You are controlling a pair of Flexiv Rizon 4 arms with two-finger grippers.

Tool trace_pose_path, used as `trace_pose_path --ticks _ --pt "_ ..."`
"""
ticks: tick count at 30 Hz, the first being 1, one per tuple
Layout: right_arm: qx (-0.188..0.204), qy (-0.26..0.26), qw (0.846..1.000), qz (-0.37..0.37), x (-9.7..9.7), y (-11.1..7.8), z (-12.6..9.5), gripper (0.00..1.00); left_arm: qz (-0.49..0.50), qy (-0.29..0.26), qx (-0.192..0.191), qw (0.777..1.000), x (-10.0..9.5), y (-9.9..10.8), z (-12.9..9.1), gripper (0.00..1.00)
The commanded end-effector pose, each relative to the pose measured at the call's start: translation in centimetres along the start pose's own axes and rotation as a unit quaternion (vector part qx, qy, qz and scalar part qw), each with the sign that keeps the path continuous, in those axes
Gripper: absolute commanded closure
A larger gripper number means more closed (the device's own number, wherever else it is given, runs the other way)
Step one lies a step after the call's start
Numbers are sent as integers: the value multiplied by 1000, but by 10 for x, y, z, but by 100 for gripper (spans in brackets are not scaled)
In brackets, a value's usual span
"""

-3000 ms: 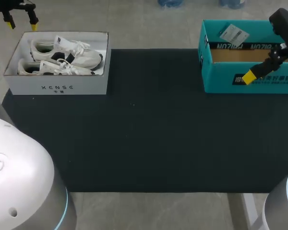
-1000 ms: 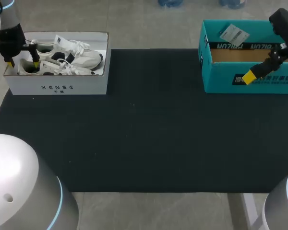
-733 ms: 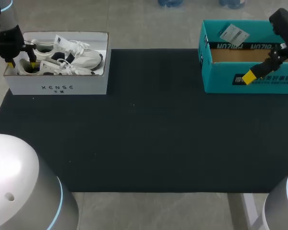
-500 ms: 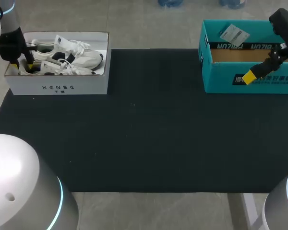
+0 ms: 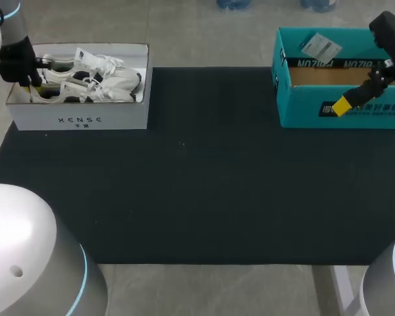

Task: Take the shoe out of the shoebox, open the shoe tongue, remove and reinsert the insole, then place the shoe into the shoebox

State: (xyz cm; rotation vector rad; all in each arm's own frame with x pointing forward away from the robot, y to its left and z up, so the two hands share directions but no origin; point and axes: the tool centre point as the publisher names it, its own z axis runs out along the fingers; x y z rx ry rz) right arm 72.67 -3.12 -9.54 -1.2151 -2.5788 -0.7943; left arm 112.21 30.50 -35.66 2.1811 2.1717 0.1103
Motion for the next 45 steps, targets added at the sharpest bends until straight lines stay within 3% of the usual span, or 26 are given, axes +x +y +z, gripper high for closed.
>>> trace_pose_path --ticks 1,14,19,24,45 --pt "2 0 1000 0 -1 2 1 0 -4 -4 -10 1000 2 -2 -29 100" --pt "2 0 1000 0 -1 2 1 0 11 -5 -57 998 -7 -12 -142 100" --pt "2 0 1000 0 -1 2 1 0 34 0 -71 997 -14 -24 -168 100" --pt "2 0 1000 0 -1 2 1 0 56 15 -61 996 -21 -35 -176 100" --pt "2 0 1000 0 -1 2 1 0 56 15 -61 996 -21 -35 -176 100"
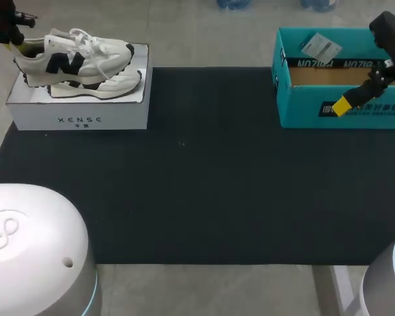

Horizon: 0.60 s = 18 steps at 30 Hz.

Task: Take the shoe out of the shoebox, open the shoe tongue, remove and reinsert the insole, then place the shoe into the shoebox

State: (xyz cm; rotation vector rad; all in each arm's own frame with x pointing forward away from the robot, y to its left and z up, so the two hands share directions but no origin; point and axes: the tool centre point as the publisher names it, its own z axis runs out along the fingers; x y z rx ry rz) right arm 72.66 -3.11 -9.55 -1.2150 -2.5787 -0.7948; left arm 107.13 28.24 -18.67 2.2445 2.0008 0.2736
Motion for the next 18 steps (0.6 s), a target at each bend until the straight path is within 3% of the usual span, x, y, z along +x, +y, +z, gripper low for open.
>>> trace_pose_path --ticks 1,9,18 --pt "2 0 1000 0 -1 2 1 0 11 4 -4 1000 -7 -9 -1 100" --pt "2 0 1000 0 -1 2 1 0 50 -7 11 999 -68 -87 5 100" --pt "2 0 1000 0 -1 2 1 0 74 -1 -14 997 -153 -170 2 100"
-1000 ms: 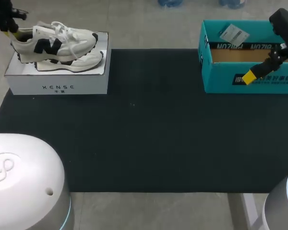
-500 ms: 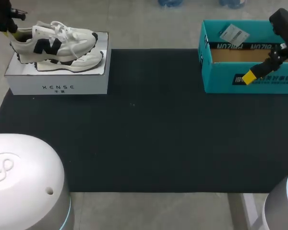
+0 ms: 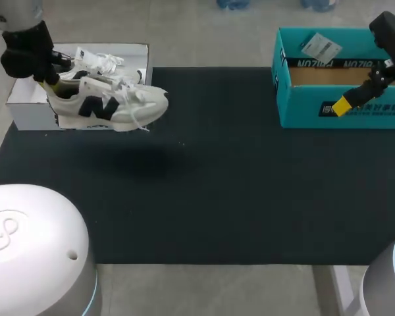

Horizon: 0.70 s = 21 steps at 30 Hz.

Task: Take the shoe out of the shoebox, open the shoe tongue, remove and reinsert the insole, then place the shoe into the shoebox

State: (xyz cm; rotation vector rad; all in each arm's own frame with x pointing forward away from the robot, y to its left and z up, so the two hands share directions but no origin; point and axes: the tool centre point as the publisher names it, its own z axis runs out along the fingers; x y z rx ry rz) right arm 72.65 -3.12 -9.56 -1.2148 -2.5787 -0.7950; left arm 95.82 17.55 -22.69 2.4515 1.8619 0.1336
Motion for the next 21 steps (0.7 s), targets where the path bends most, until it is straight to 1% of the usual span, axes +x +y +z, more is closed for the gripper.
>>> trace_pose_path --ticks 1,2,4,6,7,11,14,20,21 --pt "2 0 1000 0 -1 2 0 0 -5 26 -66 997 -52 -66 -2 100" --pt "2 0 1000 0 -1 2 0 0 -5 25 -67 997 -62 -72 -1 100" --pt "2 0 1000 0 -1 2 0 0 -9 26 -83 996 -81 -88 1 100" --pt "2 0 1000 0 -1 2 0 0 -5 18 -81 997 -99 -97 4 100" --pt "2 0 1000 0 -1 2 0 0 -8 20 -90 996 -109 -100 6 100" --pt "2 0 1000 0 -1 2 0 0 11 21 -84 996 -144 -118 15 100" --pt "2 0 1000 0 -1 2 0 0 25 21 -77 997 -166 -123 24 100" --pt "2 0 1000 0 -1 2 0 0 31 31 -68 997 -207 -119 39 100" --pt "2 0 1000 0 -1 2 0 0 28 34 -72 996 -214 -118 41 100"
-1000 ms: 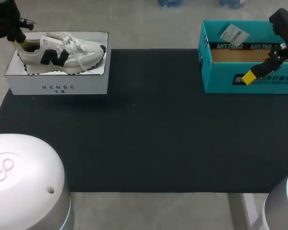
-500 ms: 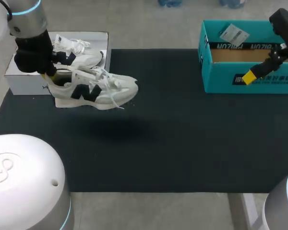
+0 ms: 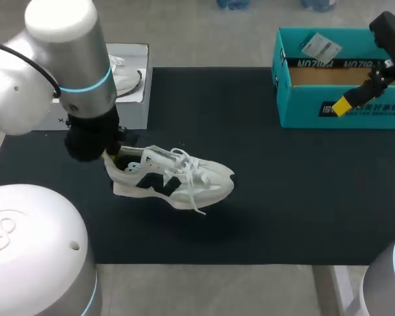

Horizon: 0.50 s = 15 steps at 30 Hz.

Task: Take the shoe out of the shoebox, open the shoe tongue, remove and reinsert the insole, then place the shoe into the shoebox

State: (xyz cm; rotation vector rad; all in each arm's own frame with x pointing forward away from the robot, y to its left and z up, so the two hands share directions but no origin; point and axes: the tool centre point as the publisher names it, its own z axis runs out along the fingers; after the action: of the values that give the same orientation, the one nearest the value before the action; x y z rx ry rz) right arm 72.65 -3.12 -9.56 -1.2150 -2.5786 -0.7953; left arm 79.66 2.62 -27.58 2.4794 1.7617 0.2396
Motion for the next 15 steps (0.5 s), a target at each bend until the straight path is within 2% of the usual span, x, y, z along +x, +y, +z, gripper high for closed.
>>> trace_pose_path --ticks 1,6,15 --pt "2 0 1000 0 -1 2 0 0 -5 19 -37 999 -30 5 12 100" --pt "2 0 1000 0 -1 2 0 0 -12 23 -26 999 -51 15 22 100" --pt "2 0 1000 0 -1 2 0 0 -18 34 -6 999 -69 34 33 100"
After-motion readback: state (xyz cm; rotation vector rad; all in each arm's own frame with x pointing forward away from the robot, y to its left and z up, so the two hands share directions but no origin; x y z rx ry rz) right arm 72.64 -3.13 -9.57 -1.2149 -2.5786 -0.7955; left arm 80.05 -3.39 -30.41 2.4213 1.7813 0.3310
